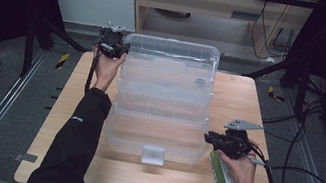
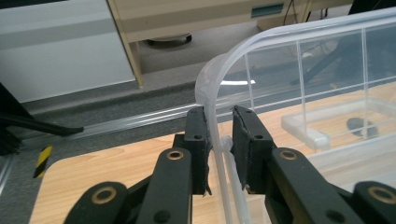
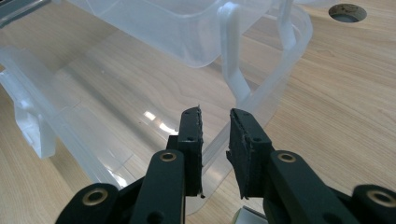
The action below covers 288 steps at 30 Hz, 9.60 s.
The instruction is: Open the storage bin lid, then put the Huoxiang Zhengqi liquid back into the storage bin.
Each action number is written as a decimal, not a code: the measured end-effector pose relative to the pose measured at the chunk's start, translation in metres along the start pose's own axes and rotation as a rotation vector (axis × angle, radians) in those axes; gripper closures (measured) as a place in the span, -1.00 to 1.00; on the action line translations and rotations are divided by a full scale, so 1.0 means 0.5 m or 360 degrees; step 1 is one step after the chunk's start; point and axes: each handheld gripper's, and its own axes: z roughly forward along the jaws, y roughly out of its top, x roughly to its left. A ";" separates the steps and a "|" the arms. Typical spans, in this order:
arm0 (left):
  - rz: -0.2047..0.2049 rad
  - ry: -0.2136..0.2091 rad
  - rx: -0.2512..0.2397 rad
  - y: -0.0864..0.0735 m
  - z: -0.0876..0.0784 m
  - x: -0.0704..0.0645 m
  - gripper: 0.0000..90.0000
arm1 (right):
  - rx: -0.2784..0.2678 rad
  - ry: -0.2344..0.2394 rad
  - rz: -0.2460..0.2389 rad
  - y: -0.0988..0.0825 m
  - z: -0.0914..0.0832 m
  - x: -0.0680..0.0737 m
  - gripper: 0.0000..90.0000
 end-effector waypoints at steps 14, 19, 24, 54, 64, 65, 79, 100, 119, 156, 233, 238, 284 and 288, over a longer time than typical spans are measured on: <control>-0.0124 -0.0128 -0.0144 -0.015 -0.089 0.051 0.41 | -0.0008 -0.0031 -0.0045 0.002 -0.001 0.006 0.73; -0.0103 -0.0175 -0.0194 -0.036 -0.152 0.063 0.34 | -0.0005 -0.0032 -0.0040 0.002 -0.002 0.006 0.73; -0.0046 -0.0185 -0.0208 -0.078 -0.210 0.066 0.30 | -0.0006 -0.0035 -0.0039 0.002 -0.001 0.007 0.73; 0.0110 -0.0410 0.0136 -0.335 -0.275 -0.041 0.44 | -0.0016 -0.0034 -0.0036 0.001 -0.001 0.006 0.73; 0.0148 -0.0413 0.0227 -0.357 -0.252 -0.061 0.51 | -0.0018 -0.0044 -0.0038 0.000 -0.001 0.008 0.74; 0.0150 -0.0410 0.0230 -0.357 -0.252 -0.061 0.52 | -0.0017 -0.0048 -0.0040 0.001 -0.001 0.008 0.74; 0.0169 -0.0386 0.0216 -0.354 -0.249 -0.063 0.55 | -0.0004 -0.0079 -0.0030 0.003 -0.001 0.014 0.74; 0.0075 -0.0273 0.0077 -0.353 -0.311 0.015 0.05 | -0.0135 -0.0180 0.0063 0.020 -0.078 -0.001 0.39; -0.0001 -0.0161 0.0115 -0.390 -0.299 0.077 -0.12 | 0.0039 -0.0337 0.0049 0.031 -0.138 0.003 0.19; 0.0029 -0.0122 0.0224 -0.414 -0.267 0.089 -0.16 | 0.0394 -0.0321 0.0122 0.030 -0.127 0.036 0.07; 0.0071 -0.0106 0.0279 -0.419 -0.259 0.083 -0.19 | 0.0967 -0.0339 0.0193 -0.016 -0.077 0.041 0.39; 0.0071 -0.0106 0.0281 -0.419 -0.259 0.083 -0.19 | 0.1004 -0.0330 0.0176 -0.012 -0.076 0.039 0.40; 0.0073 -0.0108 0.0293 -0.421 -0.257 0.082 -0.20 | 0.0628 -0.0536 0.0248 0.057 -0.133 0.026 0.43; 0.0074 -0.0108 0.0296 -0.422 -0.256 0.081 -0.20 | 0.0610 -0.0551 0.0229 0.068 -0.137 0.028 0.43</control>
